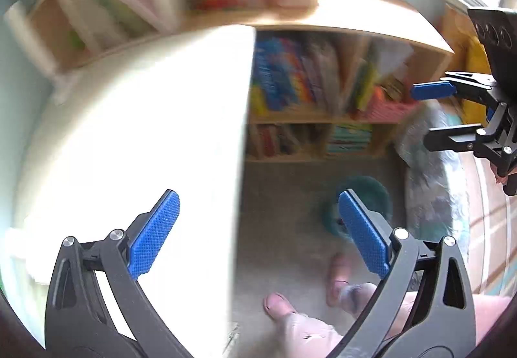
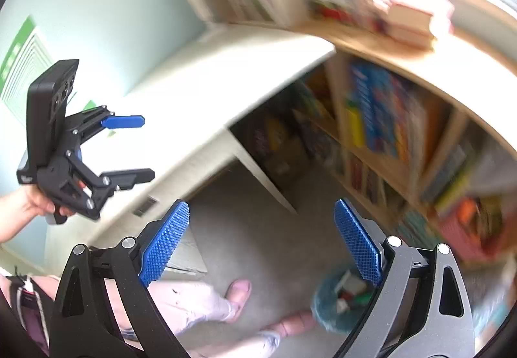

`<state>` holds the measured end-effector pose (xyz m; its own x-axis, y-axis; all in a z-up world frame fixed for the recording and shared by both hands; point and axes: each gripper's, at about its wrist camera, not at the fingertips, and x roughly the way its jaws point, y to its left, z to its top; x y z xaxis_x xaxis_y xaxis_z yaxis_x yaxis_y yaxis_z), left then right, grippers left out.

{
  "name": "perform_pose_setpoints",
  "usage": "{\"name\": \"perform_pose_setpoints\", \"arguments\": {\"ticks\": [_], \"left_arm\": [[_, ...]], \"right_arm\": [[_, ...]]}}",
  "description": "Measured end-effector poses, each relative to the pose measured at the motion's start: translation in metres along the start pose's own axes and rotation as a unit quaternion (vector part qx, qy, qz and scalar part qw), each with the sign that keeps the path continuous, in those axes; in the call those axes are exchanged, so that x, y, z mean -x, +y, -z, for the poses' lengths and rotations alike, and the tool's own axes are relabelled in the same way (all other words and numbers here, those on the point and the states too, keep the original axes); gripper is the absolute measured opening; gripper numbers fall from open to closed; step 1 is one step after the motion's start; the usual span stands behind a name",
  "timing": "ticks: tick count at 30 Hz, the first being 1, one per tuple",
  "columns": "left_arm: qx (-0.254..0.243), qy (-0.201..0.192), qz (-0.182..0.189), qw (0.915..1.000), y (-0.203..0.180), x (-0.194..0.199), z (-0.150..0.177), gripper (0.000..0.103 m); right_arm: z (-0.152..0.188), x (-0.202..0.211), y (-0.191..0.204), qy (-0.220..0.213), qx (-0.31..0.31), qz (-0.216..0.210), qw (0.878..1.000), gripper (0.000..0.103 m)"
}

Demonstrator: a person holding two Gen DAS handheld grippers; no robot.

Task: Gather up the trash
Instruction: 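Move both open tools back toward the paper cup and white box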

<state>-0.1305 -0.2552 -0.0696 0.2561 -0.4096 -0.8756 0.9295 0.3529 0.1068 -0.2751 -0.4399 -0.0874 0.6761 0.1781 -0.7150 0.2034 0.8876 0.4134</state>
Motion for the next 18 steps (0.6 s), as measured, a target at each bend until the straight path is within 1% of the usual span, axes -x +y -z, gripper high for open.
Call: {"name": "perform_pose_setpoints", "arguments": {"ticks": [1,3,4,6,9,14,18], "left_arm": [[0.011,-0.005,-0.015,0.9998,0.025,0.01,0.007,0.096],[0.022,-0.006,-0.036,0.9991,0.061,0.022,0.019,0.096],[0.028,-0.003,-0.051,0.9983,0.085,0.03,0.03,0.096],[0.034,0.003,-0.071,0.9969,0.118,0.039,0.049,0.096],[0.056,0.018,-0.102,0.993,0.181,0.052,0.079,0.096],[0.092,0.025,-0.132,0.9866,0.261,0.073,0.106,0.096],[0.112,0.024,-0.138,0.9838,0.314,0.08,0.113,0.096]], "right_arm": [[-0.01,-0.008,0.014,-0.001,0.012,-0.008,1.0,0.092],[-0.027,-0.028,0.043,0.003,0.033,-0.019,0.999,0.092],[-0.036,-0.038,0.057,0.005,0.042,-0.025,0.999,0.093],[-0.051,-0.057,0.082,0.011,0.049,-0.041,0.998,0.093],[-0.076,-0.091,0.123,0.021,0.056,-0.061,0.996,0.093],[-0.115,-0.14,0.189,0.027,0.059,-0.092,0.994,0.093],[-0.14,-0.167,0.228,0.03,0.045,-0.101,0.993,0.093]]}}
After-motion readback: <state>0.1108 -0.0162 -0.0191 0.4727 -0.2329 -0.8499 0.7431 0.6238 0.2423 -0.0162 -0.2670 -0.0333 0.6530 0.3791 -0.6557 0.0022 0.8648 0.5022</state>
